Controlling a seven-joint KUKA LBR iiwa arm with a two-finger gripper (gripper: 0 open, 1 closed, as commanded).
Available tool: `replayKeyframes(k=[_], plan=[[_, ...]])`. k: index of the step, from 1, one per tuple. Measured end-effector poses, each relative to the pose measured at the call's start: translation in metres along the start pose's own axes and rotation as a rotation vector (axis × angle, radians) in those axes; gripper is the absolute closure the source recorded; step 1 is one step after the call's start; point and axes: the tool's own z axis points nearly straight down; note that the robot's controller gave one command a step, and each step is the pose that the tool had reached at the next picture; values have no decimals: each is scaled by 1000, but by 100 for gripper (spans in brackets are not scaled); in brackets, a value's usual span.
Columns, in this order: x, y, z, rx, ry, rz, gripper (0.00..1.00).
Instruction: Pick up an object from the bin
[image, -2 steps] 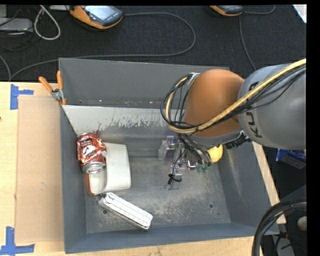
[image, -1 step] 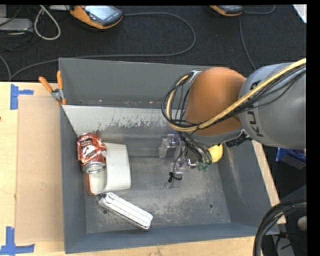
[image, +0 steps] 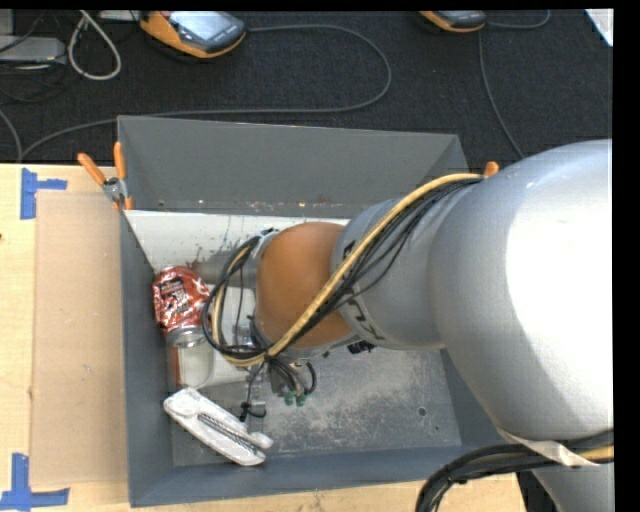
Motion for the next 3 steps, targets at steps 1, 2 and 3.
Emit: replayKeyframes(k=[1, 2, 3], plan=[[-39, 13, -90, 1, -6, -96, 0], [21, 60, -30, 4, 12, -115, 0], [-70, 55, -2, 4, 0, -127, 0]])
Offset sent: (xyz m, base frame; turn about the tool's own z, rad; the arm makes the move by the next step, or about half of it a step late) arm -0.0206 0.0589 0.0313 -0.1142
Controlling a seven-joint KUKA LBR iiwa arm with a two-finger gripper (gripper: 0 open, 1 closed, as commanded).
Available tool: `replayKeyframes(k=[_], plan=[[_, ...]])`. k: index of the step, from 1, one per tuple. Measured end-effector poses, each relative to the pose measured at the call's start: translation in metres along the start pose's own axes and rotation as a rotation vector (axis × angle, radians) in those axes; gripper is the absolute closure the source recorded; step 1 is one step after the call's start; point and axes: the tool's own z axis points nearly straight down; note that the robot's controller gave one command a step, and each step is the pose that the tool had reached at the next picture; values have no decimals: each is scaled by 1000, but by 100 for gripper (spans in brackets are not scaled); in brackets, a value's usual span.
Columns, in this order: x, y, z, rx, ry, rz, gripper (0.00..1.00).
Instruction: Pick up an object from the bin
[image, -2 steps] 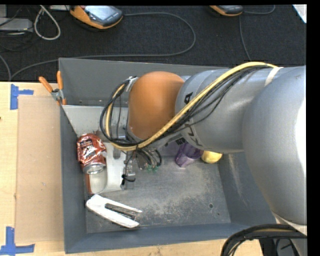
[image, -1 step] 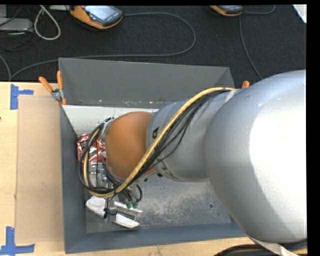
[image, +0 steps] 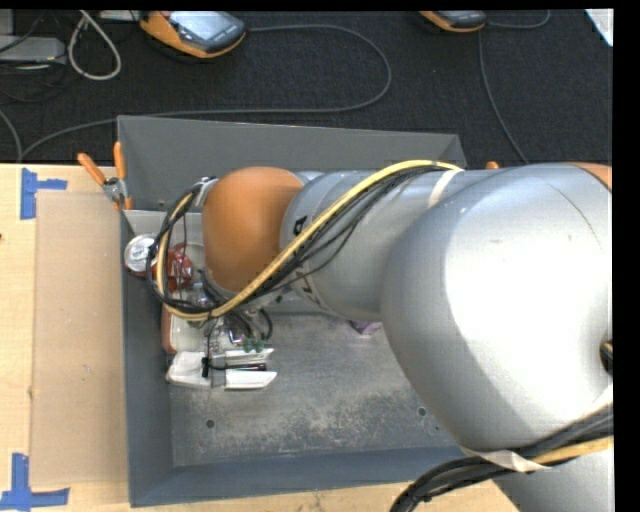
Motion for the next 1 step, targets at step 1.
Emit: replayKeyframes(k=[1], plan=[[83, 4, -1, -4, 3, 249, 100]])
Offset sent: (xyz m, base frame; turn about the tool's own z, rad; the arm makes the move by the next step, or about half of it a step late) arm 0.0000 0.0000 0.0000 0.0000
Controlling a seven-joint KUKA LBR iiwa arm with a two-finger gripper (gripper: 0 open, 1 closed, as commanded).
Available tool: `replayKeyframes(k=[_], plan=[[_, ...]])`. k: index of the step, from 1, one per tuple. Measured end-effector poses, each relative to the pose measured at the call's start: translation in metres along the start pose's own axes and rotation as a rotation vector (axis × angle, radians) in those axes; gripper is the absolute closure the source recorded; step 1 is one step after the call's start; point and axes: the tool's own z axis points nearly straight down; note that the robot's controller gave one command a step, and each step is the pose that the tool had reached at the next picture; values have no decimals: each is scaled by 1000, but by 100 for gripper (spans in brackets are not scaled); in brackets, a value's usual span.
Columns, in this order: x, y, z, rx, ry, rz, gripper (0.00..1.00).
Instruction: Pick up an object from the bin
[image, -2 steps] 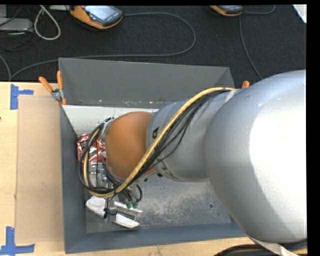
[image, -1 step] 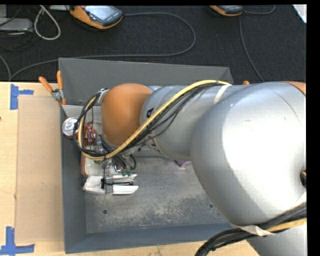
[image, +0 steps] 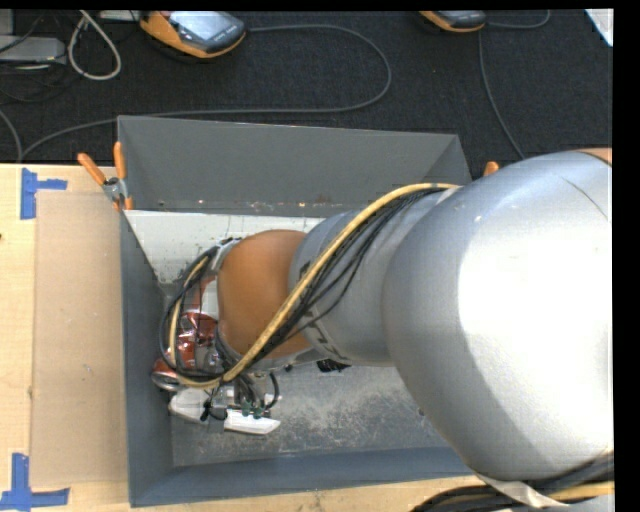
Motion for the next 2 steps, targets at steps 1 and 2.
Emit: replayKeyframes(k=[1, 2], plan=[[0, 0, 0, 0, 0, 1, 100], [1, -1, -18, 2, 5, 2, 100]])
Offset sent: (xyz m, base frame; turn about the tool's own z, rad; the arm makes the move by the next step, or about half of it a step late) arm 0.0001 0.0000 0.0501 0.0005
